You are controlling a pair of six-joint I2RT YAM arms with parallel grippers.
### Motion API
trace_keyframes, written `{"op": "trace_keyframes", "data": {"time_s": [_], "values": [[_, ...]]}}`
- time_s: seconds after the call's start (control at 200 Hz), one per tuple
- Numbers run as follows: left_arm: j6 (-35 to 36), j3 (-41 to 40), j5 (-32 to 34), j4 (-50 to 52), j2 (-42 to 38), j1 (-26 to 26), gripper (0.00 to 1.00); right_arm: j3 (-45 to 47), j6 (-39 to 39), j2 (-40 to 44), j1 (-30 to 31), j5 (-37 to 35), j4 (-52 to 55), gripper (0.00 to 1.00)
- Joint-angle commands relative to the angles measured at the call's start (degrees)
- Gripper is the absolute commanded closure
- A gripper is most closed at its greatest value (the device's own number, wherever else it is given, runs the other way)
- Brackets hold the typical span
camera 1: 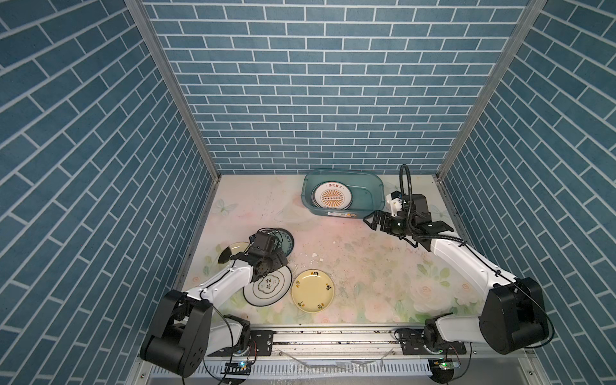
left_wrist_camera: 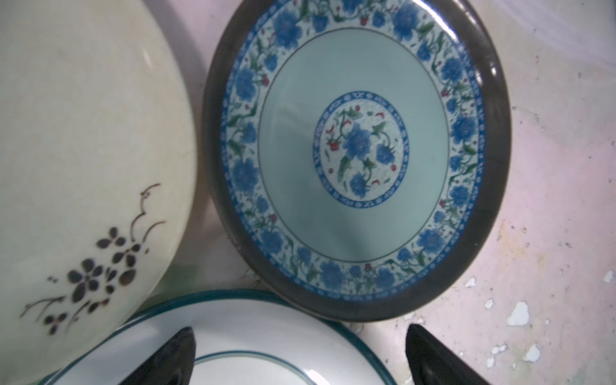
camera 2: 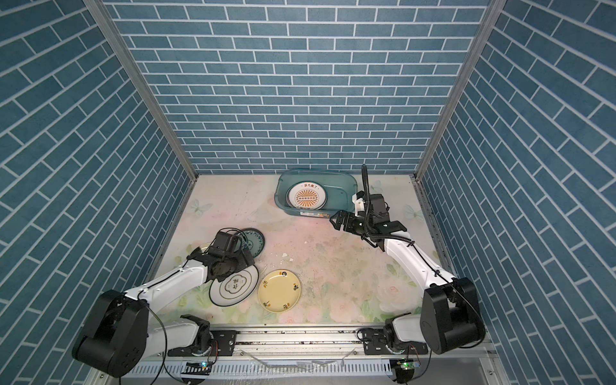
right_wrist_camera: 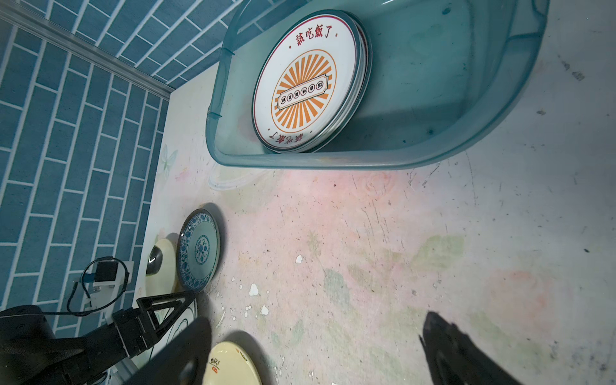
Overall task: Place the plates into the plastic bin on the countertop
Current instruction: Move the plate to the bottom-left of the table.
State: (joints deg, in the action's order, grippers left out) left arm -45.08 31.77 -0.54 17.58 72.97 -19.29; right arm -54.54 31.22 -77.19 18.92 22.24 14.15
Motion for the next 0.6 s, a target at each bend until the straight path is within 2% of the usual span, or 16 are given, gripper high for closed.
{"op": "trace_keyframes", "data": {"time_s": [0.0, 0.595], "values": [[-1.9, -0.3, -4.0, 1.1, 4.6, -1.7, 0.00, 0.3, 0.9, 0.3, -0.2, 0.3, -0.5, 0.01], [-2.6, 5.9, -5.5, -4.5, 12.7, -5.5, 0.00, -0.4, 1.2, -0.8, -0.6, 0.3, -0.4, 0.01]]}}
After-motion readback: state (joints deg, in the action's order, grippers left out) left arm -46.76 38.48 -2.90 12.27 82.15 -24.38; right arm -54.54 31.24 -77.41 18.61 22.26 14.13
